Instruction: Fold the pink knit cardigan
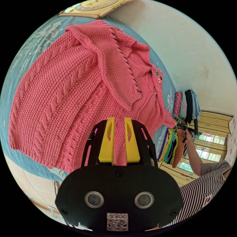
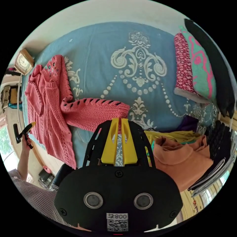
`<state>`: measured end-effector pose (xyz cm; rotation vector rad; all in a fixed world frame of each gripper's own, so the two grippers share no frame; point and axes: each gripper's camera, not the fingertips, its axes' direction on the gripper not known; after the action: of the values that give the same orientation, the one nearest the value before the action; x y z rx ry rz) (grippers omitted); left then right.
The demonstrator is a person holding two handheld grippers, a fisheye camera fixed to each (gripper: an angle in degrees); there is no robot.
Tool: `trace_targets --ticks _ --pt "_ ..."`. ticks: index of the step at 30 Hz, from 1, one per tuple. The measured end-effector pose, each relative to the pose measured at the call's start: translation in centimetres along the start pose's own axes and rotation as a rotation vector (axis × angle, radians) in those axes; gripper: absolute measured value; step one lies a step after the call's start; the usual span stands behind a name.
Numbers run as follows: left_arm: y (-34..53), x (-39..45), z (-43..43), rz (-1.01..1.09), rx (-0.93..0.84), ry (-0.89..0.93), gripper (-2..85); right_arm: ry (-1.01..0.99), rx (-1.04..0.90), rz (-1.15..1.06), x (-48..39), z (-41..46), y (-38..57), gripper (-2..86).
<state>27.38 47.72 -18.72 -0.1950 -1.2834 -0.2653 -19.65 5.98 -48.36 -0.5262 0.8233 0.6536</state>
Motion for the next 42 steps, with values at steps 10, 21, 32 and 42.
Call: trace_targets --ticks 10,21,32,42 --pt "8.8 -4.6 -0.5 -0.156 -0.14 -0.172 9.0 -0.261 -0.036 -0.053 -3.4 3.0 6.9 7.8" --pt "17.5 -3.5 7.9 -0.259 -0.352 0.158 10.5 -0.412 0.048 -0.21 -10.8 3.3 4.9 7.2" --pt "20.7 -4.9 12.5 -0.317 -0.319 0.318 5.5 -0.24 0.052 -0.357 -20.1 4.5 -7.2 9.7" --pt "21.1 -1.5 17.5 -0.214 -0.44 0.484 2.1 -0.142 -0.013 -0.395 -22.1 4.9 -6.2 1.4"
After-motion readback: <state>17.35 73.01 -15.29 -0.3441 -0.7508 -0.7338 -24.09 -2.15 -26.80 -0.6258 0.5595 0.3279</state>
